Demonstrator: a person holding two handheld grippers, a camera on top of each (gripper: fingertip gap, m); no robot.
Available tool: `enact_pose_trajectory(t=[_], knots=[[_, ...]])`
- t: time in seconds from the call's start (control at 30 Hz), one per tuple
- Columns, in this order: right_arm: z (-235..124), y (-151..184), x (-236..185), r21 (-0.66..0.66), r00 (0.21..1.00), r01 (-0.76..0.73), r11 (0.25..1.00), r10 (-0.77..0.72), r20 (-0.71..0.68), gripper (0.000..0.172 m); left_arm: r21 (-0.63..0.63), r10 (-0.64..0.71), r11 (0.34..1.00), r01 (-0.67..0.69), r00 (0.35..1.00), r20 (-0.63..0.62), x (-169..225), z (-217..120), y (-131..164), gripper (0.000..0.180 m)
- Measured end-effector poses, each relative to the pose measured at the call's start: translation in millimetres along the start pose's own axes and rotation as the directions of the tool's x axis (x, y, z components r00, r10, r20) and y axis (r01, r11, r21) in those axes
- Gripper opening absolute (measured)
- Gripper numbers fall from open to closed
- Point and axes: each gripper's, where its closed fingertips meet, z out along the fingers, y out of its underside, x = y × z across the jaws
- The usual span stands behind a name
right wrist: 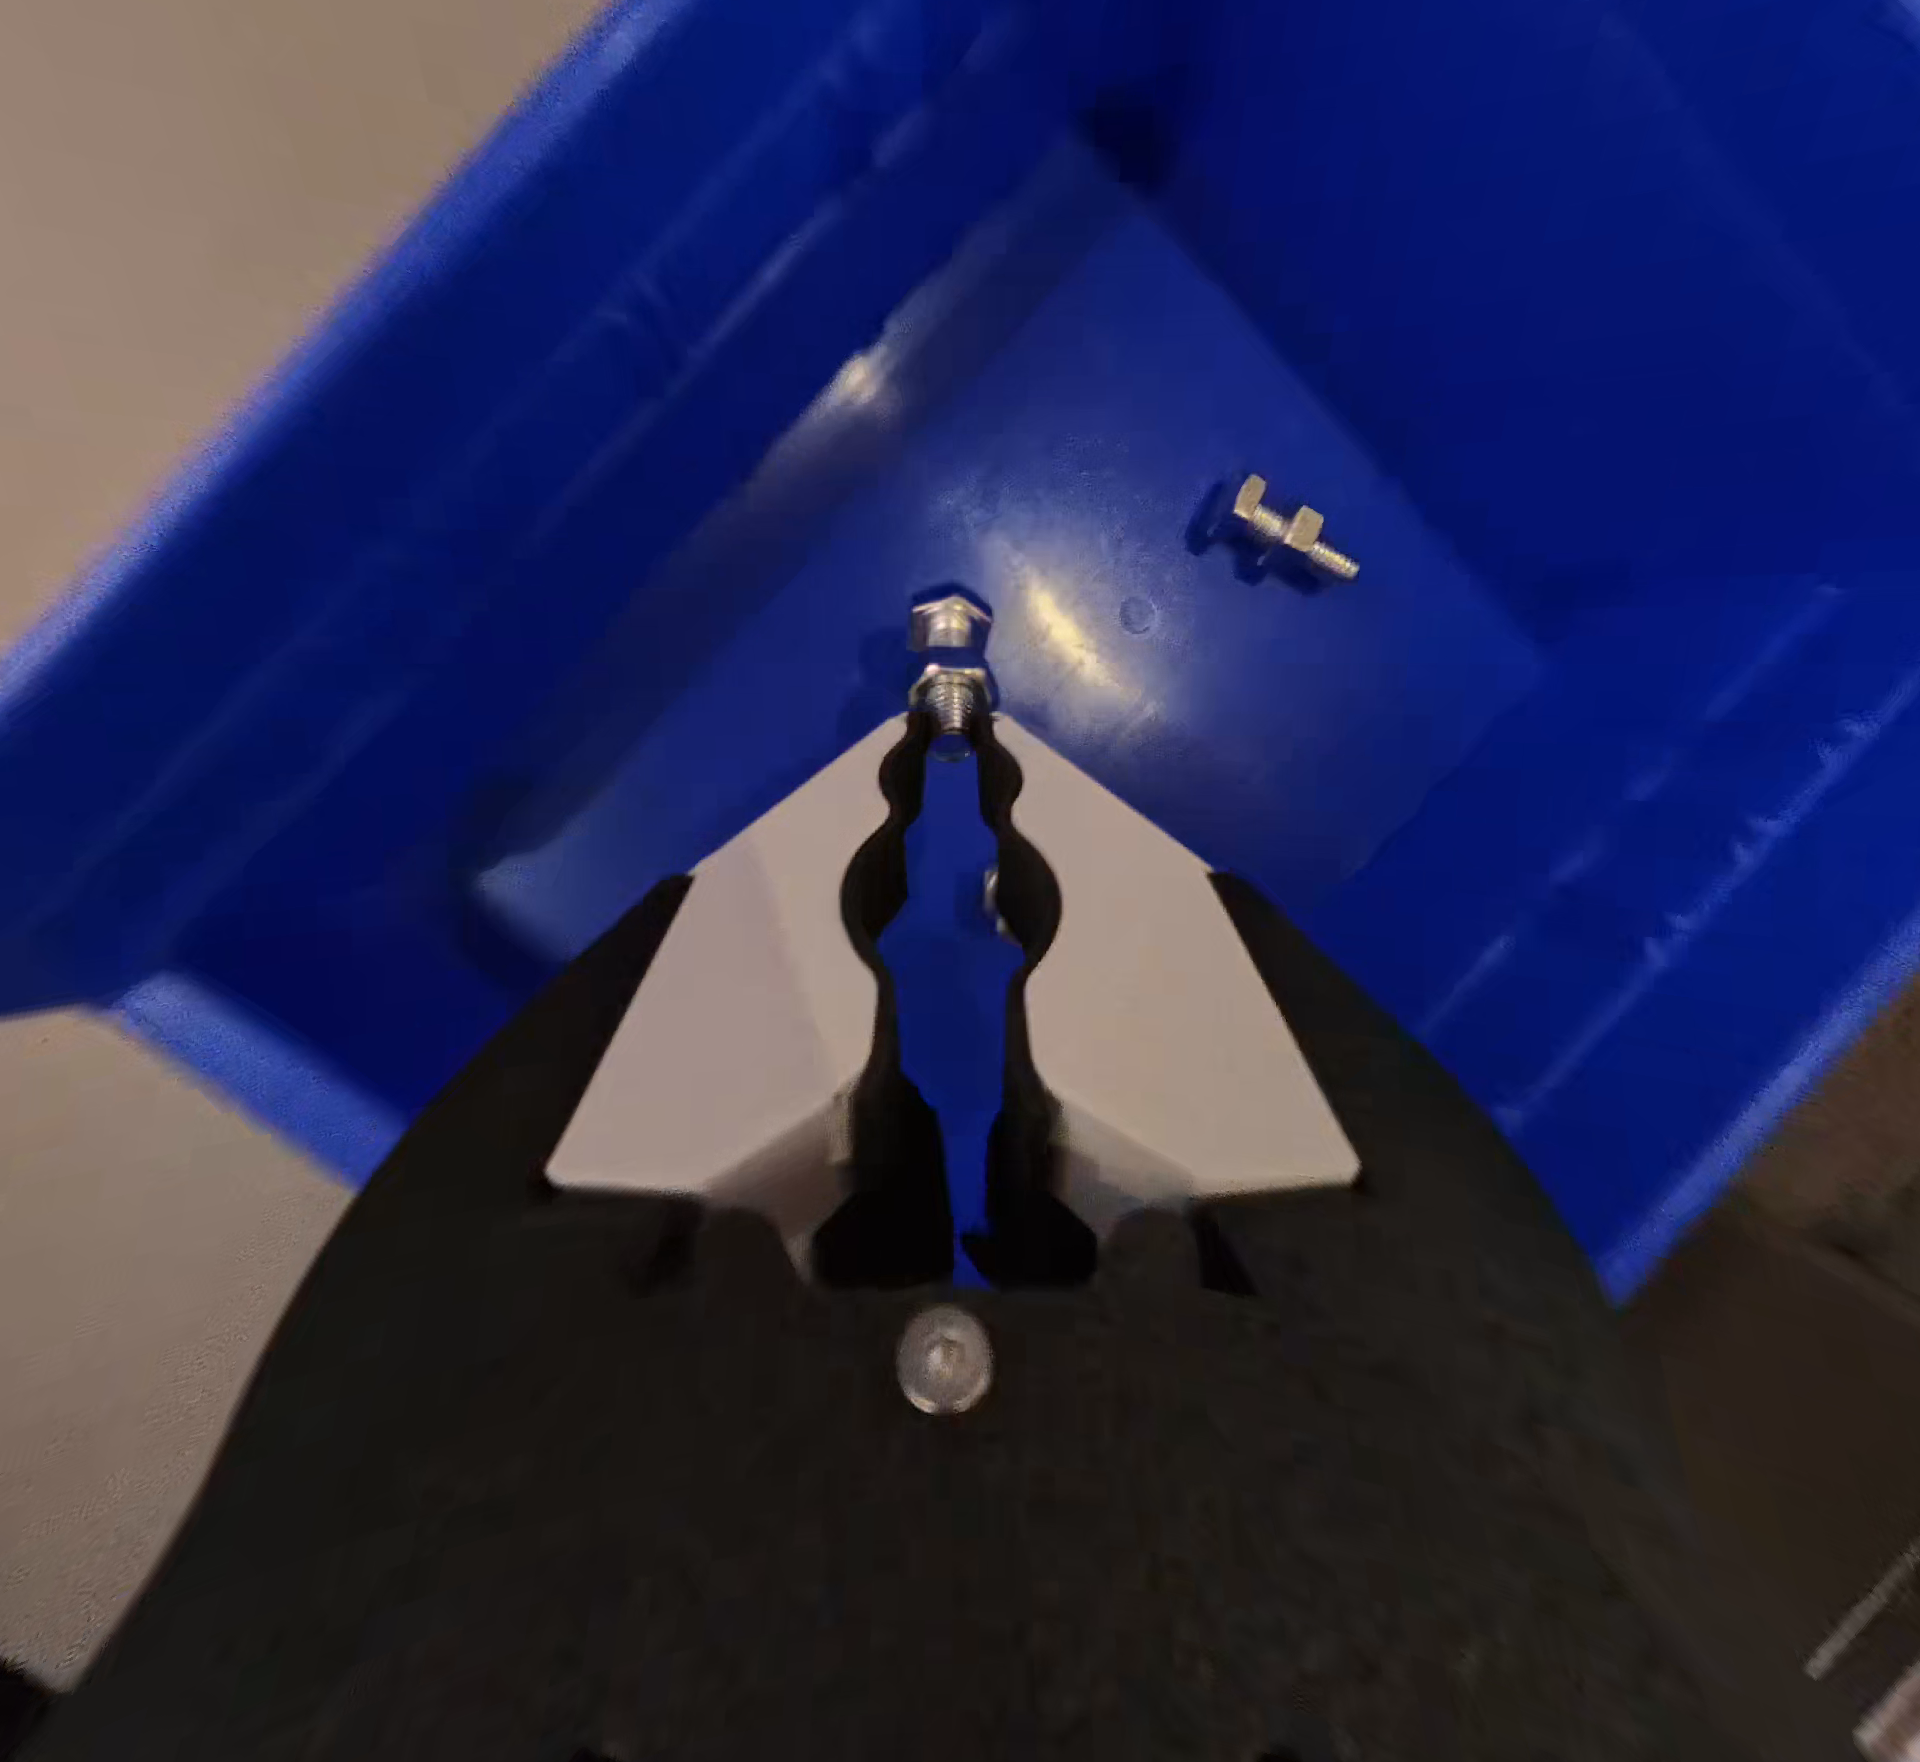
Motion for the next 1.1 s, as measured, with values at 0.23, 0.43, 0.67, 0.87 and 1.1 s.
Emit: enact_pose_trajectory(t=[0.23, 0.43, 0.67, 0.87, 1.1], knots=[[39.4, -17.0, 7.5, -0.001, 0.994, -0.107, 0.994, 0.107, 0.031, 0.01, -0.018, 0.188, 0.982, -0.187, 0.976, 0.109, 17.6, -19.7, 6.8, 0.04], [55.7, -10.4, 5.5, -0.032, 0.982, -0.173, 0.984, 0.174, 0.072, 0.01, -0.055, 0.293, 0.956, -0.288, 0.927, 0.235, -7.6, -24.2, 11.7, 0.04], [45.0, -11.9, 15.6, 0.029, 0.99, -0.134, 0.991, 0.135, -0.047, 0.021, 0.006, 0.25, 0.96, -0.28, 0.864, 0.437, -53.1, -51.7, -5.2, 0.046], [-60.5, -39.2, -2.3, 0.427, 0.962, -0.146, 0.892, 0.229, -0.15, 0.032, 0.172, 0.114, 0.941, -0.29, 0.753, 0.649, -83.0, -123.0, -37.5, 0.047], [-132.5, 16.5, -74.6, 0.799, 0.849, -0.279, 0.534, 0.525, -0.054, 0.032, 0.159, 0.062, 0.948, -0.275, 0.652, 0.756, -108.4, -162.1, -33.3, 0.047]])
